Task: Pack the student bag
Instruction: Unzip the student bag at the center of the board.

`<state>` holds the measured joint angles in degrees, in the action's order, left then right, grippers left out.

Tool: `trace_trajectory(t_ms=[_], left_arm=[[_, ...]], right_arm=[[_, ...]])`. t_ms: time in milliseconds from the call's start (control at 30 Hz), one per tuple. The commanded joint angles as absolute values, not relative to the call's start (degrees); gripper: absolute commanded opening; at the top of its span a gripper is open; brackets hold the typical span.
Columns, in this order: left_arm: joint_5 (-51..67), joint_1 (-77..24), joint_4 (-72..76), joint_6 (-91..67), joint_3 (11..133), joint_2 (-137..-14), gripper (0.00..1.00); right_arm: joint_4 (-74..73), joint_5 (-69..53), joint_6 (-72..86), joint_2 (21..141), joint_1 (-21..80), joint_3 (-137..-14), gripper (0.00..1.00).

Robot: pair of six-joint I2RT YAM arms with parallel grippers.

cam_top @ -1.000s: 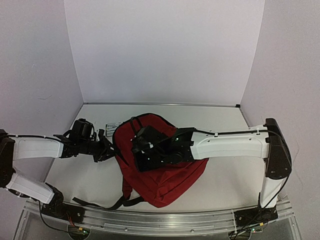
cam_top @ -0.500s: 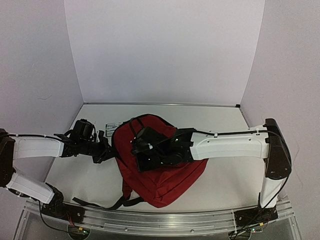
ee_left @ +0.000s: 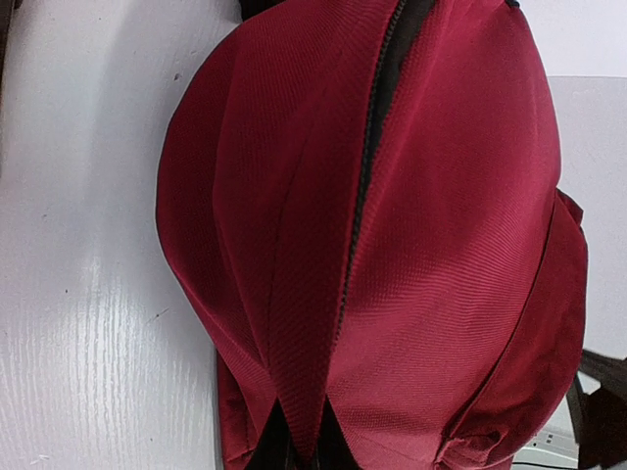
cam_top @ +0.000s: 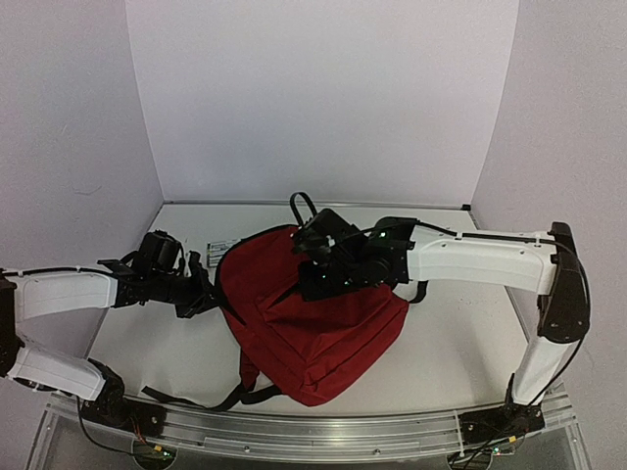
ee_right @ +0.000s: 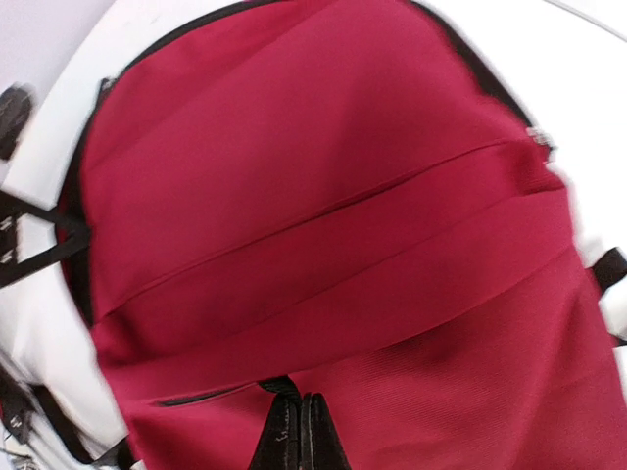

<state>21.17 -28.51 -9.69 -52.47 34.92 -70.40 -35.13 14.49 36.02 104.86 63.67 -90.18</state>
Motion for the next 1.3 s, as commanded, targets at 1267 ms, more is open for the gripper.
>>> trace_trajectory(t_ms=[1267], left_arm=[[35.43,-44.46,-11.22,-37.02,41.1,-72.27,0.0]], right_arm=[[-30.18,13.94,18.48,124.3,41.5,-113.72,0.0]])
